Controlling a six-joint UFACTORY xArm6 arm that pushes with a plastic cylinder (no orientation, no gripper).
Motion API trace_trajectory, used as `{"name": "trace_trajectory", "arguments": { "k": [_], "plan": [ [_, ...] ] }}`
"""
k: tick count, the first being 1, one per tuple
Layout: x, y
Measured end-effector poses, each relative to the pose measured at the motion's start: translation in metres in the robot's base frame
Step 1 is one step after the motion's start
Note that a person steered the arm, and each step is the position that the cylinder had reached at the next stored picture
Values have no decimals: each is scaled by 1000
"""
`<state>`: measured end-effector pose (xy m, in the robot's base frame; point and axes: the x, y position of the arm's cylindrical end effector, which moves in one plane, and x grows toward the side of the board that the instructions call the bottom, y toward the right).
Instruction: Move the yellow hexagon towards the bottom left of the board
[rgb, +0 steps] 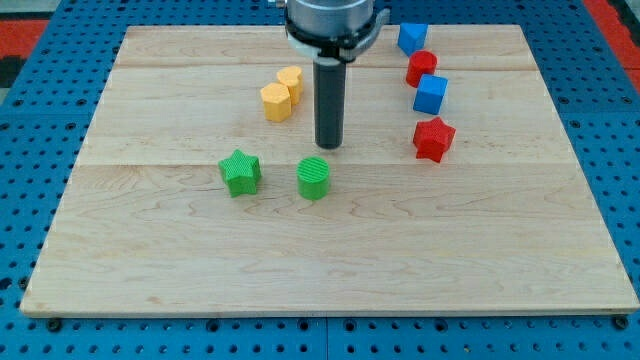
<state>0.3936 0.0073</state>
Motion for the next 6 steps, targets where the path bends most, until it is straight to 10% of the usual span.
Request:
{"name": "trace_trajectory", "arguments": {
  "k": [2, 6],
  "plan": [
    [-59, -34],
    [-20, -169]
  ]
}}
